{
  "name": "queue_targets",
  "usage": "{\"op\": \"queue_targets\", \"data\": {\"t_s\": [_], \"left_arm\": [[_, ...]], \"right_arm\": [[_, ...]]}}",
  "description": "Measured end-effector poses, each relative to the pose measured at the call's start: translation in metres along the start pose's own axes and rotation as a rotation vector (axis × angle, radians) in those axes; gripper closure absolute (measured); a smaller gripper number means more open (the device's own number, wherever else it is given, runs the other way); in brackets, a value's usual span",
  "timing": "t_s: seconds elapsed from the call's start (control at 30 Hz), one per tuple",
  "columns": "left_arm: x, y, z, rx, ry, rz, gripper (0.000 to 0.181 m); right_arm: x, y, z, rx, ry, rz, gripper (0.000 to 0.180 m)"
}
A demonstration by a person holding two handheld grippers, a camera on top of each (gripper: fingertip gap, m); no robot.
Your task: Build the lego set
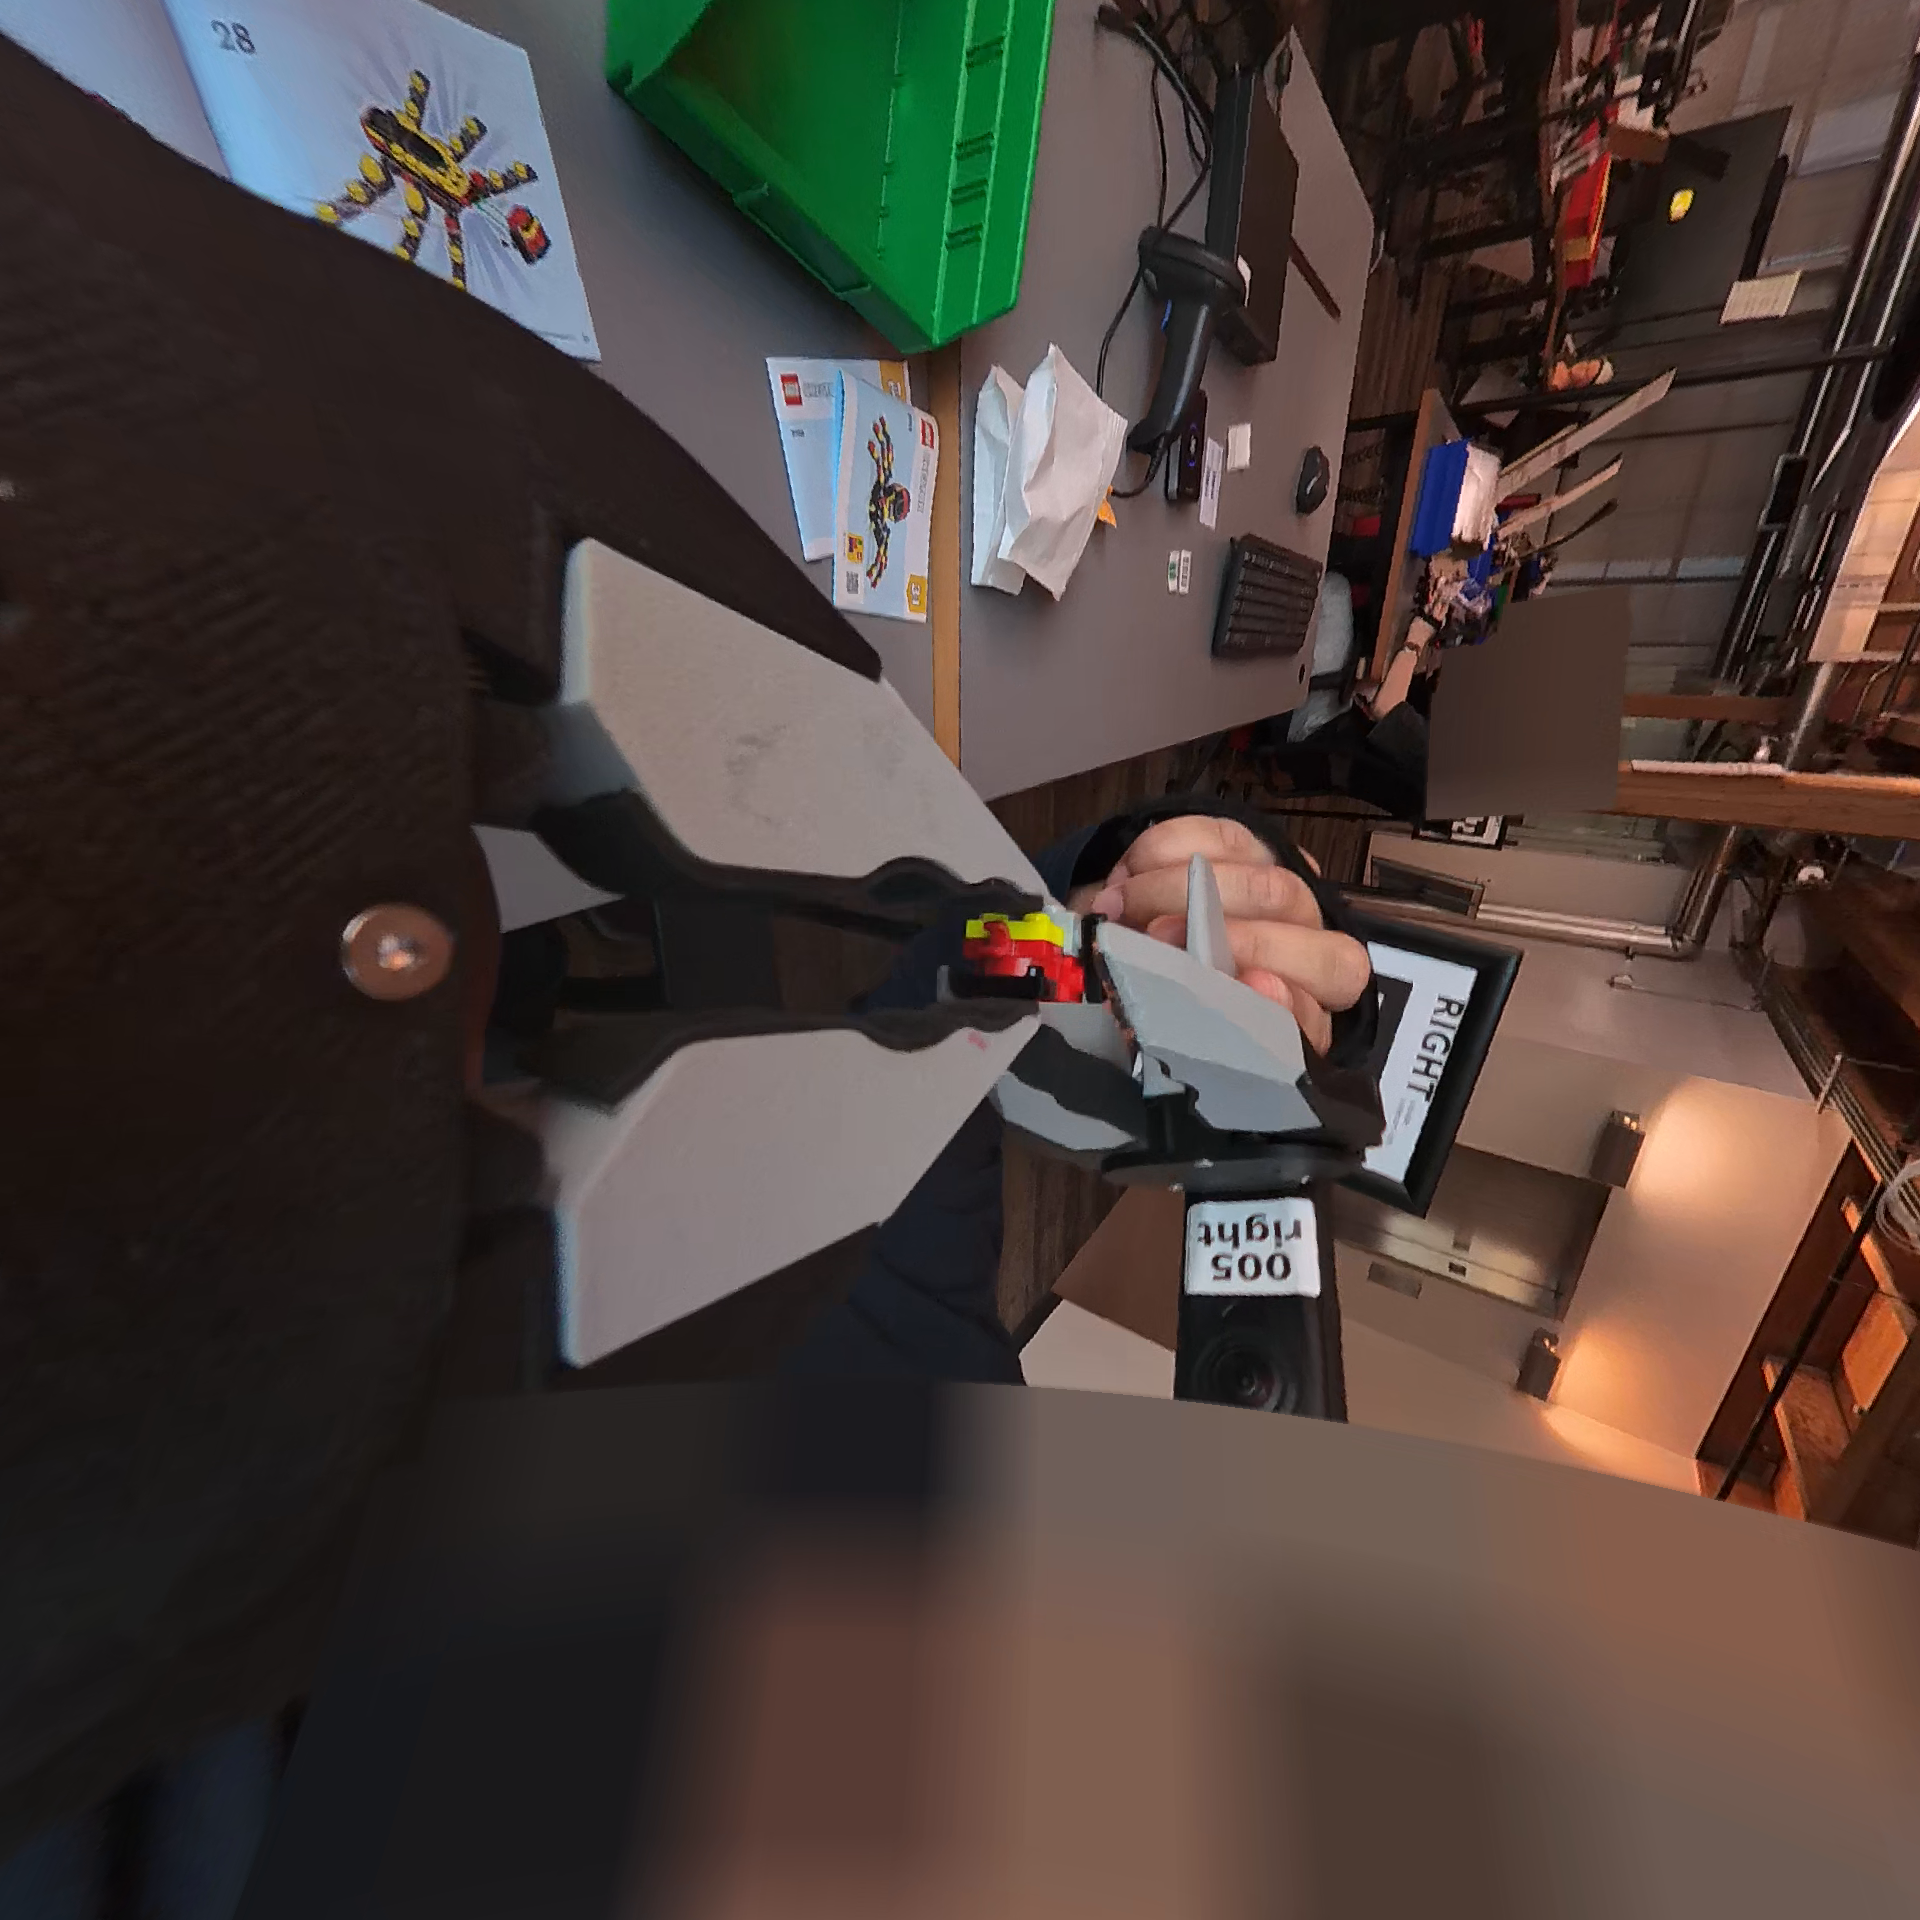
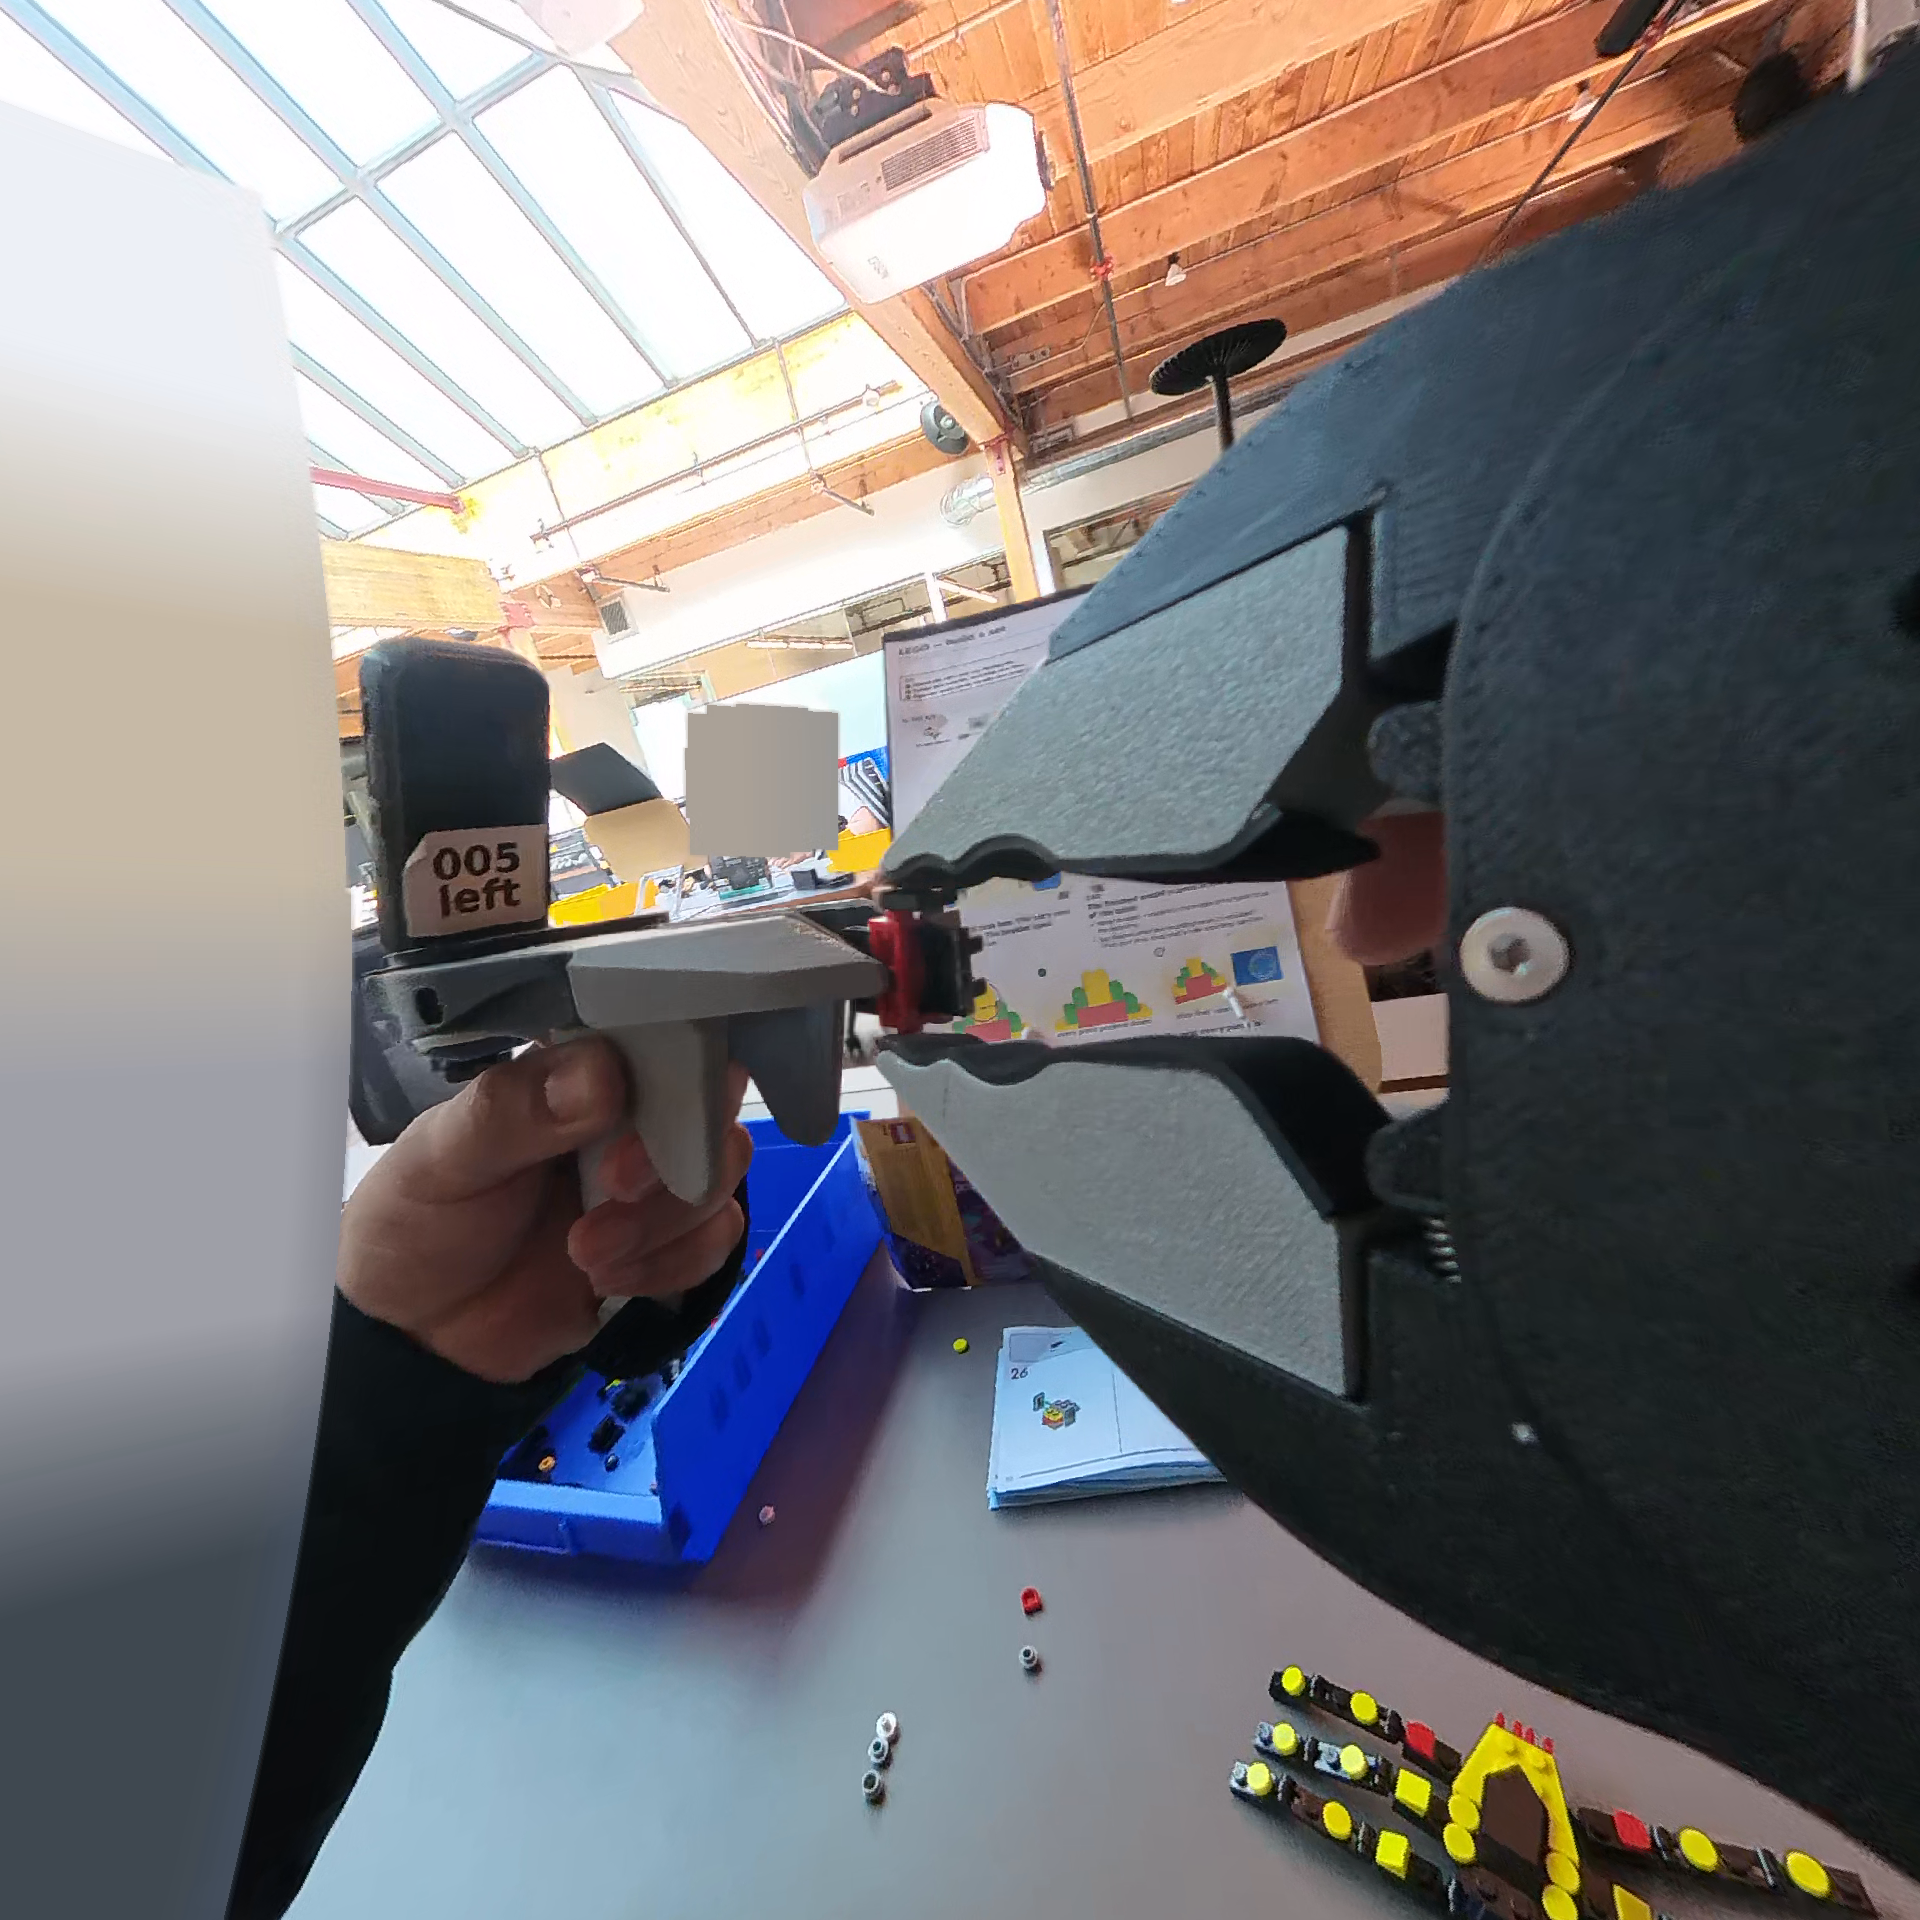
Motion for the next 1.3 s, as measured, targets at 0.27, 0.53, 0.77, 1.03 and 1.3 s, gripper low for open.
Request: {"op": "queue_targets", "data": {"t_s": [0.27,0.53,0.77,1.03,1.3], "left_arm": [[-0.001,-0.006,0.007,0.011,0.062,-0.144,0.168],[-0.009,-0.029,0.054,0.003,0.057,-0.369,0.168],[-0.022,-0.05,0.094,-0.138,0.095,-0.314,0.168],[-0.038,-0.068,0.129,-0.273,0.121,-0.248,0.168],[-0.05,-0.081,0.148,-0.348,0.168,-0.199,0.168]], "right_arm": [[0.007,-0.004,0.01,0.05,-0.061,0.044,0.155],[0.027,-0.048,0.045,0.091,-0.143,0.044,0.156],[0.041,-0.083,0.067,0.169,-0.125,-0.006,0.156],[0.057,-0.113,0.087,0.36,-0.091,-0.063,0.158],[0.07,-0.127,0.097,0.403,-0.101,-0.081,0.158]]}}
Point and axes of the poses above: each gripper's, where its closed fingertips meet, x out along the fingers, z out of its underside, y = z × x across the jaws, the point moved 6 cm from there along -x, back along the fingers, and after that the axes turned 5 degrees about z, right-handed, at the moved point
